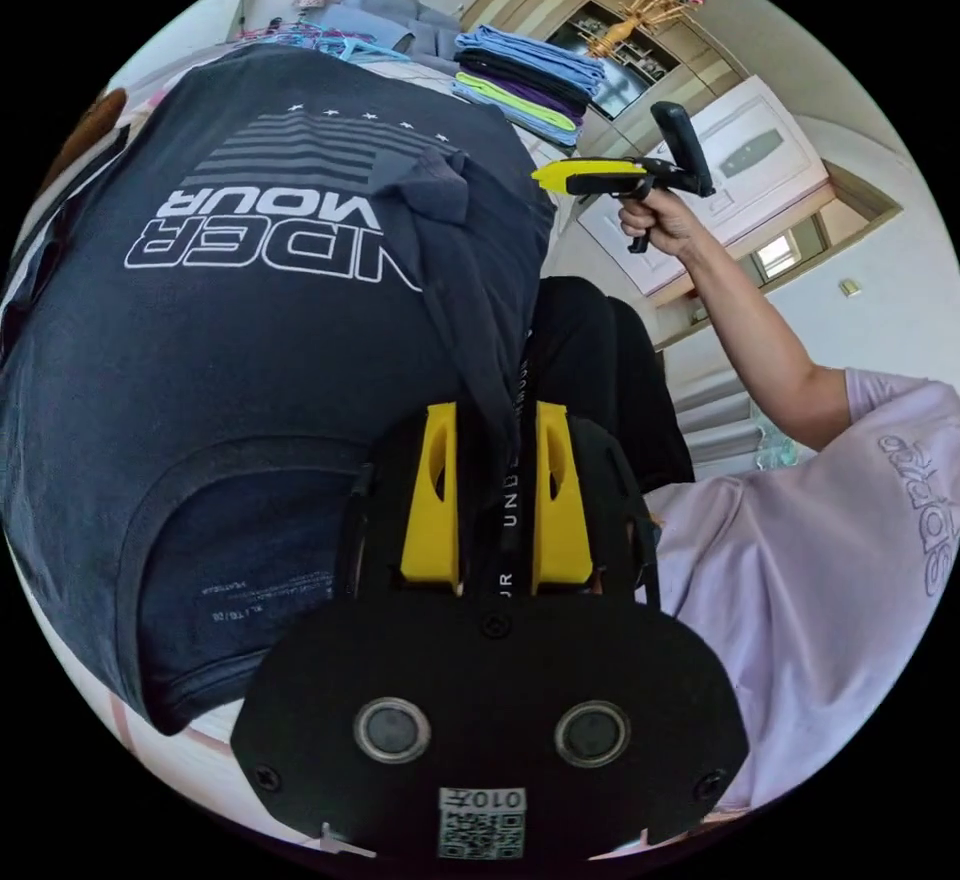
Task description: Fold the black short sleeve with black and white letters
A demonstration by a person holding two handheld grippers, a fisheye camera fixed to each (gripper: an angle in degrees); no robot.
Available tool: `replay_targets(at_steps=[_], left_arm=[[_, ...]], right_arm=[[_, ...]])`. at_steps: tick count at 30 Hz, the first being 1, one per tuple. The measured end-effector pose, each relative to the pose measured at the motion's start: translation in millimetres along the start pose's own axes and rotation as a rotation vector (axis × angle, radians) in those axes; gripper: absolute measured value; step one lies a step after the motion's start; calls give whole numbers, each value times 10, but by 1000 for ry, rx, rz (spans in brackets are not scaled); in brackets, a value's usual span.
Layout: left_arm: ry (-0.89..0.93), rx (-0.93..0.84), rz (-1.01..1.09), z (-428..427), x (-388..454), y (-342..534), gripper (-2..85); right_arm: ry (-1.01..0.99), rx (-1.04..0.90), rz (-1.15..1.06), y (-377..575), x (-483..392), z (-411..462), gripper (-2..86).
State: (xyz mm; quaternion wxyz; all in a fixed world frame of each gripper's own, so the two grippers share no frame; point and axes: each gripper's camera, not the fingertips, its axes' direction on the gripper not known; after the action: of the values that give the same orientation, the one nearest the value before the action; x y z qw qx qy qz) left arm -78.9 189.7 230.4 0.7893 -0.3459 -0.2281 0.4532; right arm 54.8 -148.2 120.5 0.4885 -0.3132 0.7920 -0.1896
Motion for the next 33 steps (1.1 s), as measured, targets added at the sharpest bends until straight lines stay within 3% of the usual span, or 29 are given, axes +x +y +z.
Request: replay_targets(at_steps=[11,15,17,21,26,33], left_arm=[[-145,-71,50,278,311,-51,47],[-78,-74,135,134,494,-59,22],[46,-76,191,6,623,-69,15],[48,-111,276,47,909,-49,11],[201,-224,179,695,737,-1,15],[238,-274,222,437,794,7,29]], right_arm=[[52,-101,-85,-251,-2,163,64],[39,-180,-124,-221,18,-54,24],[32,-226,-135,-169,72,-152,19],[-23,-242,-154,-116,161,-319,14],[-19,-349,-130,-200,187,-43,13],[62,-347,-118,-129,129,-30,24]])
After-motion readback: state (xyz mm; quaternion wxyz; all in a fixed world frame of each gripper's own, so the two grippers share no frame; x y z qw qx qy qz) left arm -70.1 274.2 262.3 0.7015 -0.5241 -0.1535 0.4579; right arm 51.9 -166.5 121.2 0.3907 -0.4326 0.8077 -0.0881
